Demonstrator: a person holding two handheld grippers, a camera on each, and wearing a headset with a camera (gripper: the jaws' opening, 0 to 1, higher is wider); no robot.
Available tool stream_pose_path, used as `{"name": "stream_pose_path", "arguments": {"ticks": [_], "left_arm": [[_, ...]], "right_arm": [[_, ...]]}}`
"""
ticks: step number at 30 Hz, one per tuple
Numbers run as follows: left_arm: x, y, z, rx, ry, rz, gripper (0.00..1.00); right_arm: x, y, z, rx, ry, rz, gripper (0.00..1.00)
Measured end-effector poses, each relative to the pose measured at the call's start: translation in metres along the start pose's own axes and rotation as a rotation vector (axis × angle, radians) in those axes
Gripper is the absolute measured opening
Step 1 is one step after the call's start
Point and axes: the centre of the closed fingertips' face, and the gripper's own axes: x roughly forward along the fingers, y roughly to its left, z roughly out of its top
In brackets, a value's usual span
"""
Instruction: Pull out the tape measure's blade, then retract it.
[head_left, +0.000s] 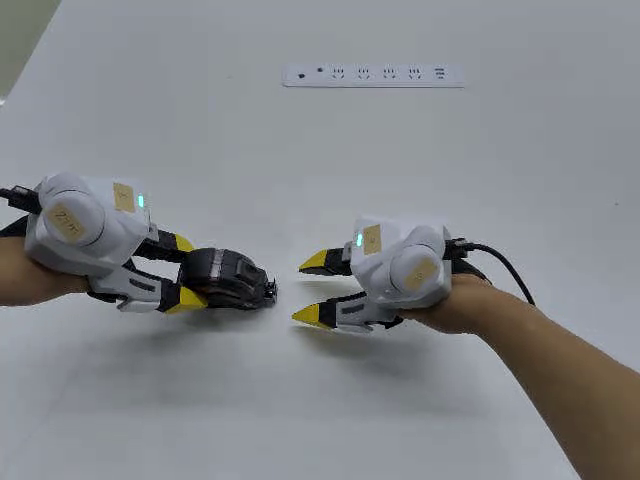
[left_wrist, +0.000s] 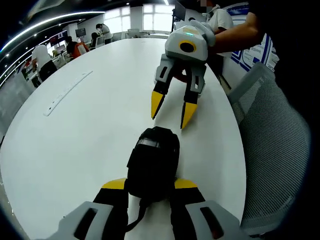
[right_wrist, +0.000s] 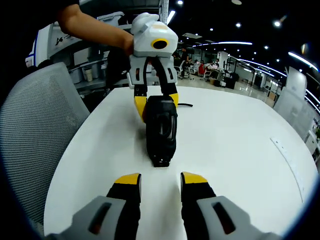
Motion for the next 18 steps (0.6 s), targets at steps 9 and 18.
{"name": "stream_pose_path", "arguments": {"ticks": [9, 18], "left_arm": [[0.0, 0.0, -0.001, 0.004, 0.003, -0.003, 0.28], [0.0, 0.0, 0.0, -0.001, 0.003, -0.004, 0.28]], "right_arm": [[0.017, 0.002, 0.006, -0.012, 0.005, 0.021, 0.25], [0.026, -0.002, 0.007, 0.005, 0.014, 0.027, 0.21]]}}
